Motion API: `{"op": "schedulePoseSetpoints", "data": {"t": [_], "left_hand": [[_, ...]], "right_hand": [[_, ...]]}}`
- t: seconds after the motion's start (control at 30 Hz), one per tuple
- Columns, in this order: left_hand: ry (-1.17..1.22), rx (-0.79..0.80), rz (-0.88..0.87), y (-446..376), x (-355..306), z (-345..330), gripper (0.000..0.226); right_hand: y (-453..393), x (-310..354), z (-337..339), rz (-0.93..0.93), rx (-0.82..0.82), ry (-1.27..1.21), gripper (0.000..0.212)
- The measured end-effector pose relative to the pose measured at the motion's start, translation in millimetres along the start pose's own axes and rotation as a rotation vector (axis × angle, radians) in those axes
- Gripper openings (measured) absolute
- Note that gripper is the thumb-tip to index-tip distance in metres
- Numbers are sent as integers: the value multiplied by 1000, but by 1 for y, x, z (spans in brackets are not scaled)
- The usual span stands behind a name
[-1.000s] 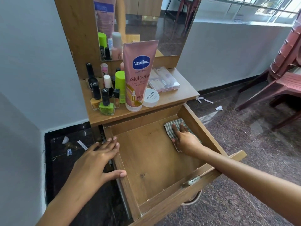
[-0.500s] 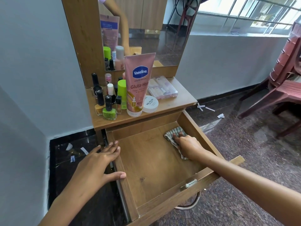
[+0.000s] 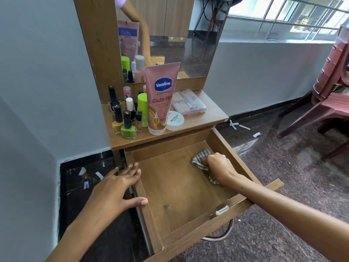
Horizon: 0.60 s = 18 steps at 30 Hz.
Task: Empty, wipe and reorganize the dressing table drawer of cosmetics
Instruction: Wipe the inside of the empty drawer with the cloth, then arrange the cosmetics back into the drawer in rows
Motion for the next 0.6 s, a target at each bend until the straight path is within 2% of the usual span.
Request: {"op": "schedulePoseSetpoints", "data": {"t": [0.13,0.23,0.37,0.47,0.6], "left_hand": [[18,25,17,-1,-1,0,102],[0,53,38,-1,-2,4,95],[-184,70,-11,-5,-29,21,87],[-182,-54,-127,-22,-82,42,76],[-175,-314,-273,-68,-154,63,61]], "right_hand": [[6,-7,13,50,-100,-94,21],[16,-6,33,57,-203,-226,31],[31,-6,97,31,-445,-364,39],[25,-18,147,6,-597,-341,39],[-26,-34,177,-45,-624,-278,36]]}}
Point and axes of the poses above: each hand's wrist, its own y-axis away from the middle knuckle, its own z-axis out of the back of the hand, x = y × z, the point moved 7 cm from there along -y, towards the middle knuckle, and after that the axes turned 5 degrees about z, right-handed, at the moved point
